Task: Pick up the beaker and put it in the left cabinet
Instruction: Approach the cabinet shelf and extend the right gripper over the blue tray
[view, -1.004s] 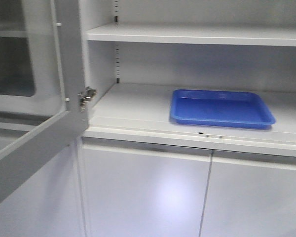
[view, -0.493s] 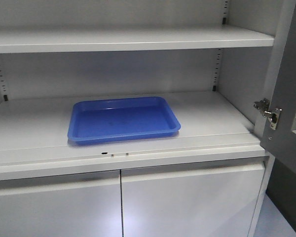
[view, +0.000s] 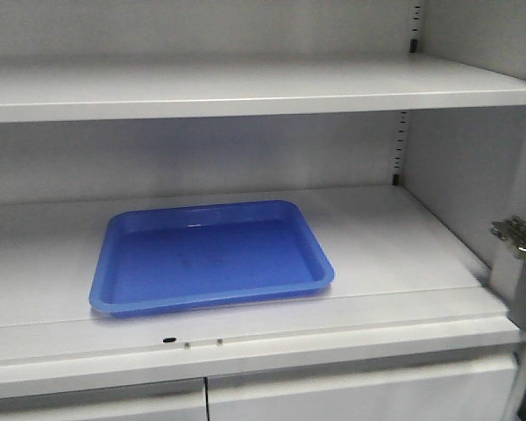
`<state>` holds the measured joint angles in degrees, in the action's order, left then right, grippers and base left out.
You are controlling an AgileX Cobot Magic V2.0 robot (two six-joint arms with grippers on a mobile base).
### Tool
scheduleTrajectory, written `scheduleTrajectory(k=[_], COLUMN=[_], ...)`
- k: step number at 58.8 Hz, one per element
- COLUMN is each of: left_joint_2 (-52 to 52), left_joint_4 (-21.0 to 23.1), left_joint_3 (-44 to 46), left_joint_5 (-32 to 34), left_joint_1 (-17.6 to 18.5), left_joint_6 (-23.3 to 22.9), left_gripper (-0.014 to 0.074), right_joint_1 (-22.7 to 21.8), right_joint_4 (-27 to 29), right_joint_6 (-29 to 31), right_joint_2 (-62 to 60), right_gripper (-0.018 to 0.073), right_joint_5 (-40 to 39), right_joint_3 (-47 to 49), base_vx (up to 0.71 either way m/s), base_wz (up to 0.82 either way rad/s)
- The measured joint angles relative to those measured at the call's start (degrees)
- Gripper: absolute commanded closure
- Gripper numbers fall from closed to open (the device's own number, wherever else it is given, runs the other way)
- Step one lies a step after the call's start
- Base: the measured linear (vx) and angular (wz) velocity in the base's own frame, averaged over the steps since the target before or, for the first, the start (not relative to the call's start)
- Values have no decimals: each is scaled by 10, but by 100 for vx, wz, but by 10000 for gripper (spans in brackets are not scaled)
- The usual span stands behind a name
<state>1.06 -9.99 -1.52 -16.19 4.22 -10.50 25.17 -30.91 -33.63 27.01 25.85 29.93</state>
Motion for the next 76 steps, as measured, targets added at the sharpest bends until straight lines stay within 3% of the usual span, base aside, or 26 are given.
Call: scheduleTrajectory(k=[76], left_joint_2=[0], left_joint_4=[0], left_joint_3=[0], left_joint_5=[0], left_joint_1=[0], left_joint_6=[0], left_gripper=[593], right_joint_1=[0], right_joint_4=[0], right_joint_6=[0], right_joint_2=[0], right_gripper=[564], right_joint_5=[0], right_joint_3=[0], base_vx=[15], base_wz=[10])
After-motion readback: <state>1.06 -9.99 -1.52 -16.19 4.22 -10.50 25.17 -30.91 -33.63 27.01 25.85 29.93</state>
